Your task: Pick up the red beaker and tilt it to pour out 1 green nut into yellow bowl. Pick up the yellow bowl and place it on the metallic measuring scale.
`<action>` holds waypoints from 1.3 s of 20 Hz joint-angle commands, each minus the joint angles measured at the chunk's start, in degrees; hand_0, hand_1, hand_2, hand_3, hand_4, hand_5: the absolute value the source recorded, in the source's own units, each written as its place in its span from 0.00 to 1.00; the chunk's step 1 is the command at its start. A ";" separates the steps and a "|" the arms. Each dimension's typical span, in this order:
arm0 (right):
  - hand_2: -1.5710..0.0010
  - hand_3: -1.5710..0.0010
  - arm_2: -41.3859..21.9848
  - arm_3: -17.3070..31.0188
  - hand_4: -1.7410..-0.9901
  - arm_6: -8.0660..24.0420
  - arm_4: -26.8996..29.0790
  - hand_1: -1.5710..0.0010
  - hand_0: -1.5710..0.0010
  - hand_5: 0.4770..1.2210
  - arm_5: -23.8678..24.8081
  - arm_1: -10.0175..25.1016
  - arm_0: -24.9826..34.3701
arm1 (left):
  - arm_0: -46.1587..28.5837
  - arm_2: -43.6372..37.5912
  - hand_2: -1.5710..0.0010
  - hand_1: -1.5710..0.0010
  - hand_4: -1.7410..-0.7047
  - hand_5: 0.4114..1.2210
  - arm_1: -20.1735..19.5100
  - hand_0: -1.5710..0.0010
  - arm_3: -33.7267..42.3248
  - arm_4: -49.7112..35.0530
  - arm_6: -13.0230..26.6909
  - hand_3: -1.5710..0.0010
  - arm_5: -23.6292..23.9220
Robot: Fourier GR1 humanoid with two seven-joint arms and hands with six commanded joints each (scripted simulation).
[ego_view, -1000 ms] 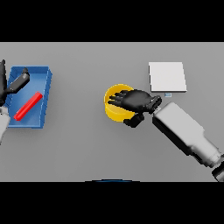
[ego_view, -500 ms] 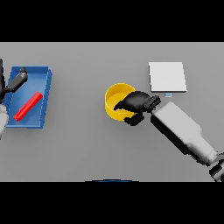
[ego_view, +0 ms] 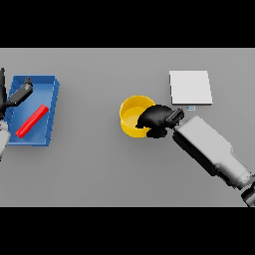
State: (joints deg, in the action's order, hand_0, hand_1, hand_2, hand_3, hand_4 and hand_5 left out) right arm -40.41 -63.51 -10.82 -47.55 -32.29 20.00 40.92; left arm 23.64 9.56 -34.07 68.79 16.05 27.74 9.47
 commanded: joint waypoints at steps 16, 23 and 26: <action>0.09 0.19 6.55 -9.82 0.00 5.49 3.71 0.00 0.00 1.00 -3.31 5.77 2.28 | -0.02 -0.36 1.00 1.00 0.97 0.35 -0.34 1.00 0.62 -0.13 -0.67 1.00 0.23; 0.04 0.21 10.96 -5.69 0.00 5.21 3.95 0.00 0.00 1.00 -0.22 8.43 4.22 | 0.29 0.00 1.00 1.00 0.96 0.37 -0.26 1.00 1.25 0.31 0.95 1.00 0.13; 0.02 0.23 13.21 -1.11 0.00 4.13 3.33 0.00 0.00 1.00 2.98 10.47 5.23 | -0.14 -0.41 1.00 1.00 0.96 0.37 -0.69 1.00 1.64 -0.10 1.07 1.00 -0.21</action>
State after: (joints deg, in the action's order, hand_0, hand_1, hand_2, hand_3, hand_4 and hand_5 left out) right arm -27.19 -64.61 -6.48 -44.29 -29.31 30.52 46.15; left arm 23.49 9.14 -34.76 70.44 15.96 28.83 9.28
